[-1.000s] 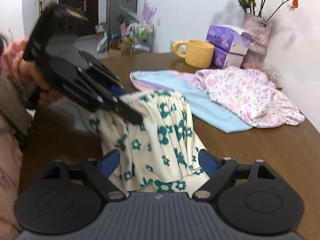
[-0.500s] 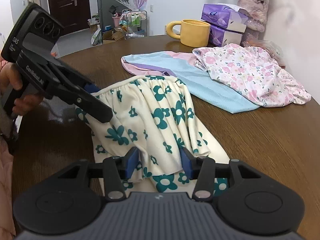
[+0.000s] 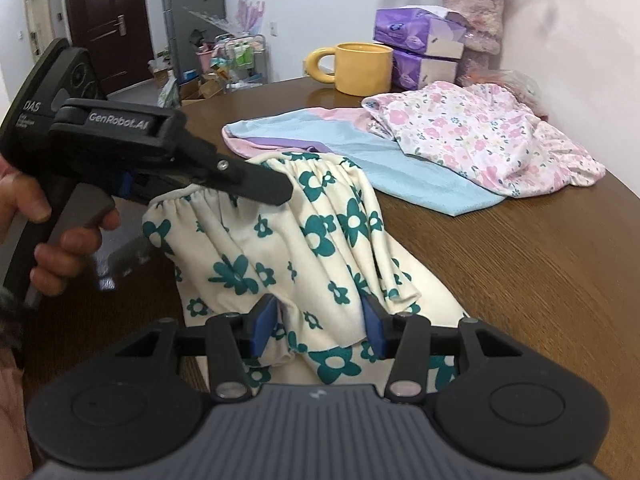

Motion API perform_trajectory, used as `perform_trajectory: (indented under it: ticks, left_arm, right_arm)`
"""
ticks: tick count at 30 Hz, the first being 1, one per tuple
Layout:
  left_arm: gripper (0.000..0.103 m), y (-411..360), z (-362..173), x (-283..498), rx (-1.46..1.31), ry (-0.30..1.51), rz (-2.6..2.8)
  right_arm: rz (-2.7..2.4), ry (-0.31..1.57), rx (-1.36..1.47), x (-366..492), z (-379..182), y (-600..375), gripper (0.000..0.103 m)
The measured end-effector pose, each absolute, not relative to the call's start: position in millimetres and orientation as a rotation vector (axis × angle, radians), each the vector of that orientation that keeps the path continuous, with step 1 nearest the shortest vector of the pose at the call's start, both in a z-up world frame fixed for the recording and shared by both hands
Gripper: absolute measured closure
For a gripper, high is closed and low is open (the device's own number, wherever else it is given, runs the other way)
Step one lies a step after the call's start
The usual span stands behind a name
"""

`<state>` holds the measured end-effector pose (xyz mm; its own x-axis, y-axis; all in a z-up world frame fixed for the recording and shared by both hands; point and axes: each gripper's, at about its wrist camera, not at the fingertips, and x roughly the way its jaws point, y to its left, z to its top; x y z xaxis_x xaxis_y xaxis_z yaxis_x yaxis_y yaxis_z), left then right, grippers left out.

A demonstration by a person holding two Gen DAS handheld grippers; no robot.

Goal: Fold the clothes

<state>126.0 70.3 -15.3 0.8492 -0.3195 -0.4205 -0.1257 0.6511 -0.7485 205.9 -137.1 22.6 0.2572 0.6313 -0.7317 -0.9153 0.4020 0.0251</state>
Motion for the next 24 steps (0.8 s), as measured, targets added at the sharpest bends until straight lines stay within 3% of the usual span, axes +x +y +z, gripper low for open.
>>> perform_trajectory:
  ticks: [3,5,8,15,24]
  left_arm:
    - [0.055,65,-17,130,-0.857,0.548,-0.047]
    - [0.070,63,-18,132,-0.837,0.544,-0.034]
    - [0.078,62,-15,133,-0.787,0.540,-0.050]
    - [0.078,53,-2,135,-0.610,0.539,-0.086]
    - [0.078,18,45,137,-0.110,0.448,-0.133]
  right_arm:
    - [1.079,0.737,-0.447,203,22,-135,0.056]
    - [1.066,0.734,-0.438,202,22,-135,0.056]
    - [1.051,0.728,-0.421,200,22,-137,0.056]
    - [1.023,0.708,-0.359,192,32,-157,0.051]
    - [0.865,0.717,-0.240,177,38,-216,0.046]
